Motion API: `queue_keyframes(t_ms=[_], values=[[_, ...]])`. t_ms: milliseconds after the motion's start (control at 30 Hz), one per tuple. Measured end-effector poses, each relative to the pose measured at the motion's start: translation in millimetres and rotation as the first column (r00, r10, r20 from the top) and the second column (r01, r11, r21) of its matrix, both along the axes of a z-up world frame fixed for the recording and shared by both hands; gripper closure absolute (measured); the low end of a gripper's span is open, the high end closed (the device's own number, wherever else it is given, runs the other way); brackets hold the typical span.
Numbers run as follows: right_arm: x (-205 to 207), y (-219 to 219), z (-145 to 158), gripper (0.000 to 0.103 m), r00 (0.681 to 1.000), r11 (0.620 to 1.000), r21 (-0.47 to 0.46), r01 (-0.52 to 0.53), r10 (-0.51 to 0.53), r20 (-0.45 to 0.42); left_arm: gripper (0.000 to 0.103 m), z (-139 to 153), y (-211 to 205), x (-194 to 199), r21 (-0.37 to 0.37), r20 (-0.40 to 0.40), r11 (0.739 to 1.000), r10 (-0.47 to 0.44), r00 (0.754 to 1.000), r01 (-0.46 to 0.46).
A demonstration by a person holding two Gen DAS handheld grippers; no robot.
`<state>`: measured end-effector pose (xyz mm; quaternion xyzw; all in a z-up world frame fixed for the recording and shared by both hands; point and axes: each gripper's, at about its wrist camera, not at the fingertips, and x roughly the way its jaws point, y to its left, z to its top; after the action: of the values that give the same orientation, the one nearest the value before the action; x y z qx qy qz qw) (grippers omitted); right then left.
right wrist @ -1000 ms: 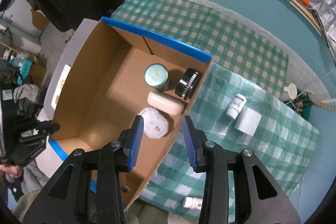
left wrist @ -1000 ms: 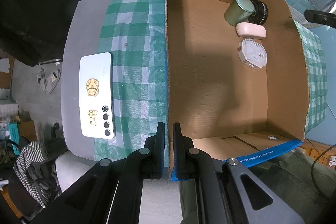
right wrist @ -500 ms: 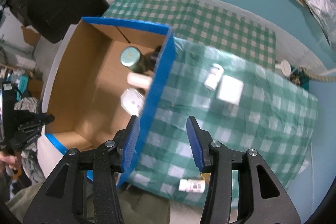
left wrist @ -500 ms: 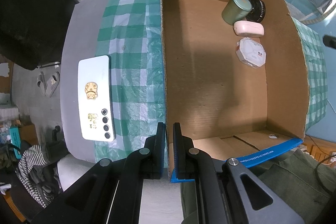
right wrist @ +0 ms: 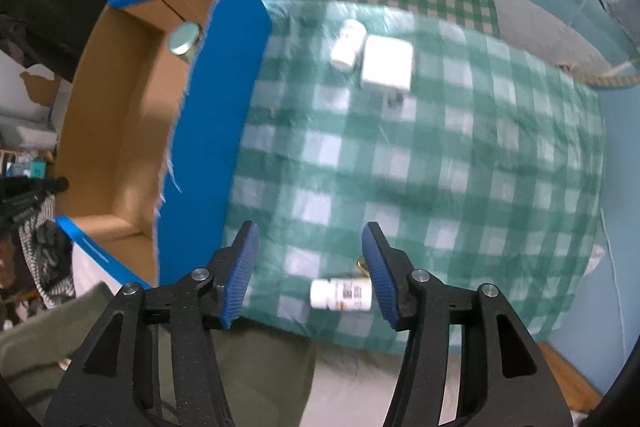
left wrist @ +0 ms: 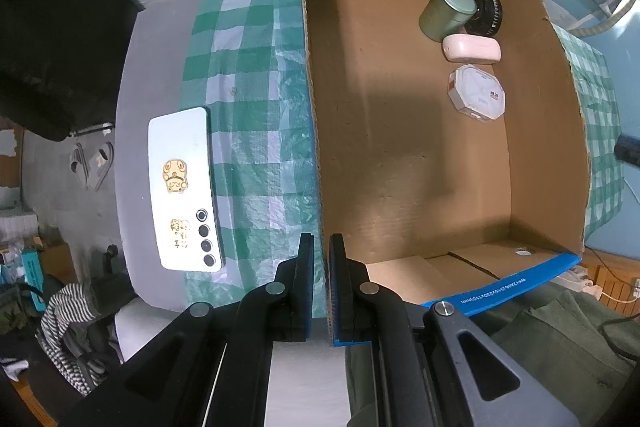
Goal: Organize rigid objects
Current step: 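Move the right gripper to the white pill bottle and grasp it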
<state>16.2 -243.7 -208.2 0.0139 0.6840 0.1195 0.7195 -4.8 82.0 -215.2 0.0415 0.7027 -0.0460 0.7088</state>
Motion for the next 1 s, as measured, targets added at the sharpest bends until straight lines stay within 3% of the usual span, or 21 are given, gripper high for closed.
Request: queue_keyframes(t_ms=[233,500,1000], values=[[-26,-14,-36,0.04,0.998,1.0,-0.007,0.024,-0.025,-0.052,0.096,-1,0,0,0.002,-0.005,1.0,-0.013,1.0,0.013],[-46,-12,-67,0.039,0.996,0.998,-0.037,-0.042,0.039,-0.082,0.096,-1,0,0,0.003,-0.007,1.0,-0.027,1.0,0.027],[-63,-13,-96,0.039,0.997,0.998,-0.059,-0.004,-0.001,-0.078,0.096,-2,-2,-1,0.006,-0.008,0.999,-0.045,0.999,0.045]])
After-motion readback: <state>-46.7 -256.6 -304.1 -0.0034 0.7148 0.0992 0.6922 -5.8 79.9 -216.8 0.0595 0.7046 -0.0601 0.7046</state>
